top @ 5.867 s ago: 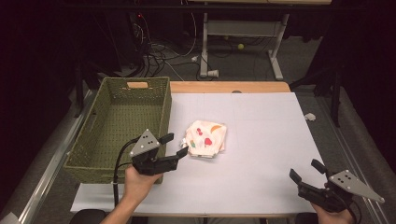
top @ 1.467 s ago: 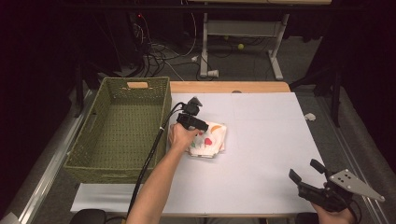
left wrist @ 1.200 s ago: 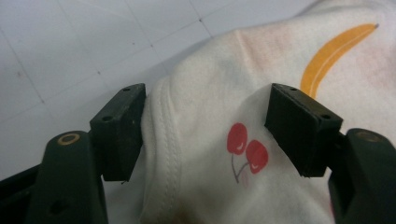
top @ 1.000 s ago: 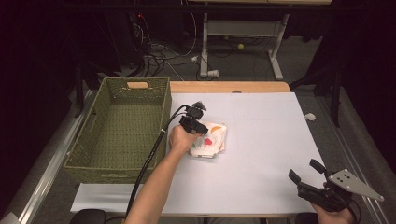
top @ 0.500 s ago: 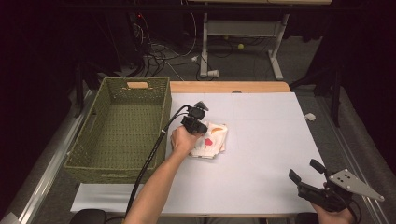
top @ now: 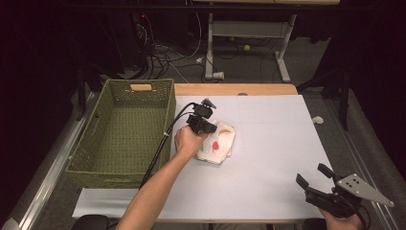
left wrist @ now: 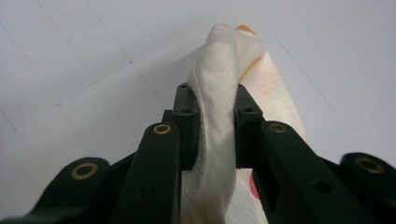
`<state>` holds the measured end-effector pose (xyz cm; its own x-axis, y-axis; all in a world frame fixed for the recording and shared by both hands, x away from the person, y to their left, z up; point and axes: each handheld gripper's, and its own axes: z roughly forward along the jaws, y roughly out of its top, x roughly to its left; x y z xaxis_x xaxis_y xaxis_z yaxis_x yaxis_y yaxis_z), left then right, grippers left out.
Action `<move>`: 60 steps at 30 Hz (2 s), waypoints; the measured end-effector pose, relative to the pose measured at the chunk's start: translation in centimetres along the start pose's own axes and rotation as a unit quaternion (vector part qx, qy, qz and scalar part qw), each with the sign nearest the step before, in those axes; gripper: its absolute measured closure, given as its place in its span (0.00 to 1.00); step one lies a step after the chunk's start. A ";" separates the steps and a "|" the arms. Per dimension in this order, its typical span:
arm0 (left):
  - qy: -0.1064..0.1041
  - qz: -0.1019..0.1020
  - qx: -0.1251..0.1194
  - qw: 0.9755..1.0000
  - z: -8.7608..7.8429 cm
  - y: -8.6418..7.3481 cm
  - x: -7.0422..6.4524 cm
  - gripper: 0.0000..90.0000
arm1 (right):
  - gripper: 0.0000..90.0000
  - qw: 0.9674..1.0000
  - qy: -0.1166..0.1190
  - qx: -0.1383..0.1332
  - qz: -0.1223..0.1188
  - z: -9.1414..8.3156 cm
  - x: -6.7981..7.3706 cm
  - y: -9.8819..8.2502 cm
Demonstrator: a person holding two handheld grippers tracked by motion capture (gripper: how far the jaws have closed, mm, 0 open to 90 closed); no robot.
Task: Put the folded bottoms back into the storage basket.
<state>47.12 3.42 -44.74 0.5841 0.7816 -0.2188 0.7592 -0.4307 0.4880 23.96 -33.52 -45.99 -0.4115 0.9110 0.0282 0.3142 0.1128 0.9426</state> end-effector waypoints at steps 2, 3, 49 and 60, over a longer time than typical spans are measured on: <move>-0.007 0.003 -0.006 1.000 -0.5 0.1 -0.3 0.83 | 0.19 1.000 0.000 0.000 0.001 0.0 0.0 0.0; -0.010 0.004 -0.008 1.000 -0.8 0.1 -0.4 0.83 | 0.19 1.000 0.001 0.000 0.001 0.0 0.0 0.0; -0.058 0.035 -0.066 0.996 -7.9 -0.9 -1.6 0.83 | 0.20 1.000 -0.002 0.000 0.006 0.0 -0.1 0.0; -0.059 0.039 -0.075 0.995 -9.0 -1.4 -1.4 0.83 | 0.20 1.000 -0.002 0.001 0.005 0.0 0.0 0.0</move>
<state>42.60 7.00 -37.50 0.6762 0.6861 -0.2683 0.6638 -0.4096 0.6258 24.00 -33.55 -45.99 -0.4047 0.9138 0.0353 0.3194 0.1051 0.9418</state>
